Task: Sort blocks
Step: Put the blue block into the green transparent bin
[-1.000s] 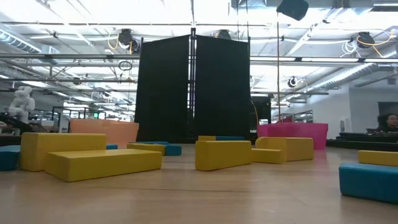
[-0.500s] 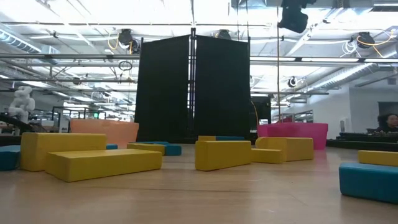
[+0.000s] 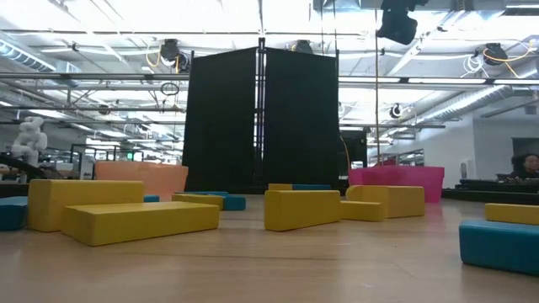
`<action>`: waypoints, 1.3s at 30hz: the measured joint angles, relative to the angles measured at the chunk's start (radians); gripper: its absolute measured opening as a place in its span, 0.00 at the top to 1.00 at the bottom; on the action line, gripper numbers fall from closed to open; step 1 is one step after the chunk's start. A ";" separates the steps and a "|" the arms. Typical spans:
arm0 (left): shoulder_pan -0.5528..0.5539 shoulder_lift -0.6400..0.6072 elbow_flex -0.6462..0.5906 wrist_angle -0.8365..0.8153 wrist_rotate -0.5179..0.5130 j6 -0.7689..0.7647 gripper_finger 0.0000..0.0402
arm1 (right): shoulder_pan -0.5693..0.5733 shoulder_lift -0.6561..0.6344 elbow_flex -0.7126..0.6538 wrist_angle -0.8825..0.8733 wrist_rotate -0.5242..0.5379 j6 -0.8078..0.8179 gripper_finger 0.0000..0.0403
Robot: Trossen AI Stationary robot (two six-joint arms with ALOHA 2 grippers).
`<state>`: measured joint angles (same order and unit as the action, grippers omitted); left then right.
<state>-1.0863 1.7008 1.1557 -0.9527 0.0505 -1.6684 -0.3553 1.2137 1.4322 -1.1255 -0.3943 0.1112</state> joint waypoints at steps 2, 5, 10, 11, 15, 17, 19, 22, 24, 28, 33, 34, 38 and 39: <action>0.000 0.000 0.000 -0.002 0.007 0.000 0.65 | 0.000 0.000 0.000 0.000 0.000 0.000 0.42; 0.000 0.000 0.000 0.000 0.025 0.002 0.54 | 0.000 0.000 0.000 0.000 0.000 0.000 0.42; 0.001 0.000 0.000 0.005 0.031 0.002 0.50 | 0.000 0.000 0.000 -0.001 -0.001 0.000 0.42; 0.001 0.000 0.000 0.005 0.032 0.002 0.50 | 0.000 0.000 0.000 0.000 -0.002 0.000 0.42; 0.006 -0.002 0.000 0.026 0.032 0.031 0.49 | 0.000 0.000 0.000 -0.001 -0.004 -0.010 0.42; 0.015 -0.013 0.002 0.040 0.033 0.041 0.49 | 0.000 0.000 0.000 0.000 -0.004 -0.018 0.42; 0.029 -0.037 0.013 0.030 0.032 0.038 0.49 | 0.000 0.000 0.000 0.000 -0.004 -0.018 0.42; 0.049 -0.099 0.033 -0.001 0.003 0.025 0.49 | 0.000 0.000 0.000 -0.002 -0.004 -0.019 0.42; 0.063 -0.149 0.041 -0.040 -0.036 0.003 0.49 | 0.000 0.000 0.000 -0.002 -0.004 -0.021 0.42; 0.099 -0.280 0.045 -0.133 -0.244 -0.143 0.49 | 0.000 0.000 0.000 -0.002 -0.004 -0.040 0.42; 0.202 -0.392 0.046 -0.212 -0.510 -0.029 0.49 | 0.000 0.000 0.000 -0.001 -0.004 -0.049 0.42; 0.233 -0.400 0.046 -0.217 -0.537 0.050 0.49 | 0.000 0.000 0.000 -0.001 -0.004 -0.049 0.42; 0.366 -0.397 0.046 -0.139 -0.551 0.495 0.49 | 0.000 0.000 0.000 -0.001 -0.004 -0.048 0.42; 0.395 -0.389 0.046 -0.098 -0.532 0.623 0.49 | 0.000 0.000 0.000 -0.001 -0.004 -0.048 0.42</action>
<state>-0.6909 1.3120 1.2015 -1.0506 -0.4812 -1.0451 -0.3553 1.2137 1.4322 -1.1263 -0.3981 0.0635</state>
